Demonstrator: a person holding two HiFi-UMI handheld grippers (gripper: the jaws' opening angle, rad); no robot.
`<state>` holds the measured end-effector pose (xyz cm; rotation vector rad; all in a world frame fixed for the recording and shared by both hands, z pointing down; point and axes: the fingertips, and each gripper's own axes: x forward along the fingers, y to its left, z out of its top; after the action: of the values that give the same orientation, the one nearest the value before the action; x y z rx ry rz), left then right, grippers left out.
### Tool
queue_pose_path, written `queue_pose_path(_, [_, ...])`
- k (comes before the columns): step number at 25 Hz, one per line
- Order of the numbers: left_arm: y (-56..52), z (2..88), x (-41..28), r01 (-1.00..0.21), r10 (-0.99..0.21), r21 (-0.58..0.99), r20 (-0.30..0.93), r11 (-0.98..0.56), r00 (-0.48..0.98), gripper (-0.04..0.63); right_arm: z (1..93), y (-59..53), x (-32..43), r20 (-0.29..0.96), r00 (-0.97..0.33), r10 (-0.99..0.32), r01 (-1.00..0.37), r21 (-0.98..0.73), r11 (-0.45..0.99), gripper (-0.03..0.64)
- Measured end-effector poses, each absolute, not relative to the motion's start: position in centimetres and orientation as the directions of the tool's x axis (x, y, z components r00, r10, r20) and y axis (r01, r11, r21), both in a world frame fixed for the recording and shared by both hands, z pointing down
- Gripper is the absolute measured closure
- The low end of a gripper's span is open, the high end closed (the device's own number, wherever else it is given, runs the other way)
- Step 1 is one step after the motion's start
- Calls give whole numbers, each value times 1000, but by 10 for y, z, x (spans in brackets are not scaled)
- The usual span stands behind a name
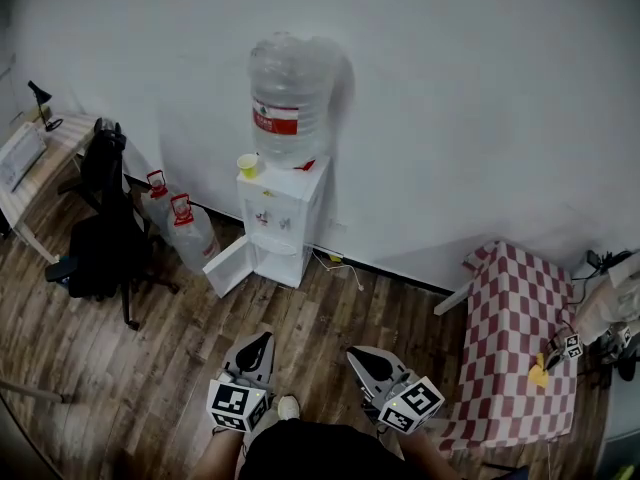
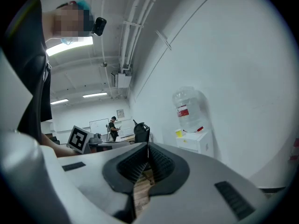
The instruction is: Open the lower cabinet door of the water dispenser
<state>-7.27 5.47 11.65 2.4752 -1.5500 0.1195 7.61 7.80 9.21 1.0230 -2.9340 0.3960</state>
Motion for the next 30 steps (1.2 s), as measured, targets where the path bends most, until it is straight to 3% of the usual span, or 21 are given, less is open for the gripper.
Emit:
queue_pose_path(12, [152, 114, 10, -887, -860, 156, 220, -435, 461, 581, 101, 180, 140, 62, -803, -593, -580, -310, 753, 594])
queue_pose_path(30, [298, 101, 29, -927, -901, 98, 218, -361, 374, 581, 108, 305, 167, 32, -828, -560, -541, -312, 781, 594])
